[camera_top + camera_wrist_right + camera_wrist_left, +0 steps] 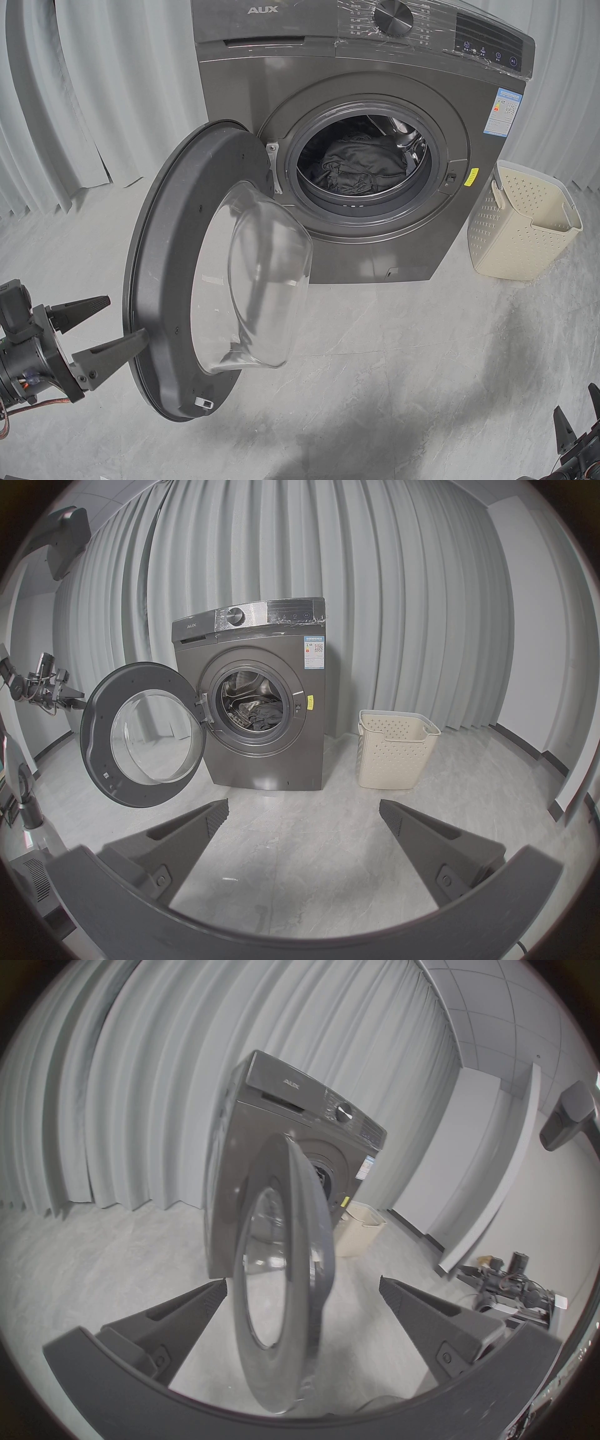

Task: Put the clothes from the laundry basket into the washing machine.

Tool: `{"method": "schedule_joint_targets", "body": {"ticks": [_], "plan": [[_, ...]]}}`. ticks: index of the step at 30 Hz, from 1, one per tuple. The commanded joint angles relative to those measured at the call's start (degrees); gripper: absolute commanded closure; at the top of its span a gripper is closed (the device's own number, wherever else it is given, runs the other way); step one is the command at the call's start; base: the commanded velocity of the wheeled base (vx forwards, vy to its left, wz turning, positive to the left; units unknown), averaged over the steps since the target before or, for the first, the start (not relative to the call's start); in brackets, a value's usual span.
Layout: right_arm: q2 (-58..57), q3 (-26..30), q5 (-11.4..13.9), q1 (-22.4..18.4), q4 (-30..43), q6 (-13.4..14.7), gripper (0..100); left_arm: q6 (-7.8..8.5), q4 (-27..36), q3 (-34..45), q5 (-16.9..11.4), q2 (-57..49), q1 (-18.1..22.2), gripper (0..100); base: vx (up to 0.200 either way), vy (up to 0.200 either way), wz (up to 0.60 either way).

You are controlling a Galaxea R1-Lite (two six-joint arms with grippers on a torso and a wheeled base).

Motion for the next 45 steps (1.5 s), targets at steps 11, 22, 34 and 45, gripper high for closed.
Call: {"method": "schedule_joint_targets", "body": {"ticks": [11, 22, 34, 45], "plan": [[-0.8, 1.0, 0.0, 0.0, 0.0, 0.0, 0, 0.03, 0.1, 1.4, 3.8, -3.0, 15.9, 0, 0.0, 0.0, 0.0], [-0.8, 1.0, 0.0, 0.0, 0.0, -0.1, 0, 2.67, -1.6, -1.5, 3.8, 11.8, 0.6, 0, 0.0, 0.0, 0.0], [-0.8, 1.0, 0.0, 0.0, -0.1, 0.1, 0, 1.26, -7.7, -11.9, 6.5, 26.6, -11.9, 0, 0.0, 0.0, 0.0], [-0.8, 1.0, 0.0, 0.0, -0.1, 0.4, 0, -3.39, -15.7, -25.4, 9.9, 41.8, -17.7, 0, 0.0, 0.0, 0.0]]}}
